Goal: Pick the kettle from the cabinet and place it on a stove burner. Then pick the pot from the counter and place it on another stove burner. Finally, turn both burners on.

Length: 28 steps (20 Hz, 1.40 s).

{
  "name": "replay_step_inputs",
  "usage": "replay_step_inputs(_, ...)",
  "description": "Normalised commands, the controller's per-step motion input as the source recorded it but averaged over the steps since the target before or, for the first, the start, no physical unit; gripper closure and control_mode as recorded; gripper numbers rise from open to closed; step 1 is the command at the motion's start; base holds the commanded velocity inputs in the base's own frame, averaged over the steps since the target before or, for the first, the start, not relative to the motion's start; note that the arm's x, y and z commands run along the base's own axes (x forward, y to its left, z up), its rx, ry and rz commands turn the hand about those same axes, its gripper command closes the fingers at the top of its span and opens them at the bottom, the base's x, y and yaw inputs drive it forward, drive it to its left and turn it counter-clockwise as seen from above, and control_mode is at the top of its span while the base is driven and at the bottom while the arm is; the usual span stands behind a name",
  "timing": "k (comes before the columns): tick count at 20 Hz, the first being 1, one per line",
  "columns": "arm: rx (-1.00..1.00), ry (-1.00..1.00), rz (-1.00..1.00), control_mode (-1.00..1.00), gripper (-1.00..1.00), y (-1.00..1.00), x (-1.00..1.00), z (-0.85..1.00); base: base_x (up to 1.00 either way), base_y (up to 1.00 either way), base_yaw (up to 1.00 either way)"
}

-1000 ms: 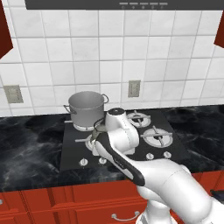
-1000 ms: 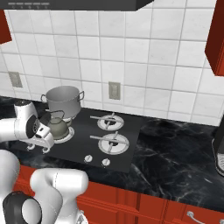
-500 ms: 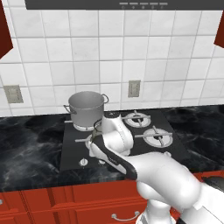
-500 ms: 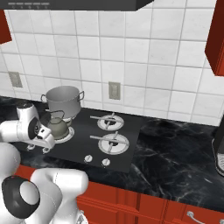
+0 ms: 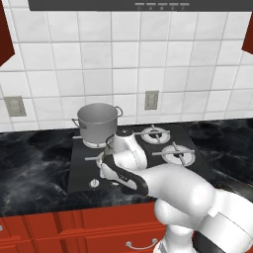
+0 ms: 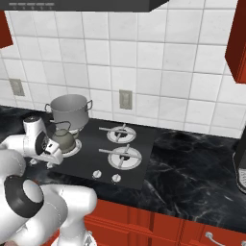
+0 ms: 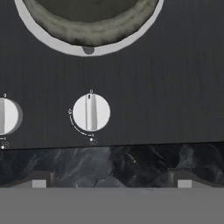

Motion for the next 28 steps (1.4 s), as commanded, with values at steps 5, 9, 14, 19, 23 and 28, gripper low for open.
replay_step_inputs(5,0.00,0.00,0.00,-1.00,-1.00,0.10,0.15,-0.17,0.00,0.00,0.00)
replay_step_inputs(9,0.00,0.00,0.00,-1.00,-1.00,0.08,0.16,-0.20,0.00,0.00,0.00)
replay_step_inputs(14,0.00,0.00,0.00,-1.00,-1.00,0.07,0.16,-0.20,0.00,0.00,0.00)
replay_step_inputs(19,0.00,0.00,0.00,-1.00,-1.00,0.08,0.14,-0.17,0.00,0.00,0.00)
replay_step_inputs(23,0.00,-0.01,0.00,-1.00,-1.00,0.06,0.14,-0.14,0.00,0.00,0.00)
replay_step_inputs(28,0.00,-0.02,0.00,-1.00,-1.00,0.04,0.12,-0.14,0.00,0.00,0.00)
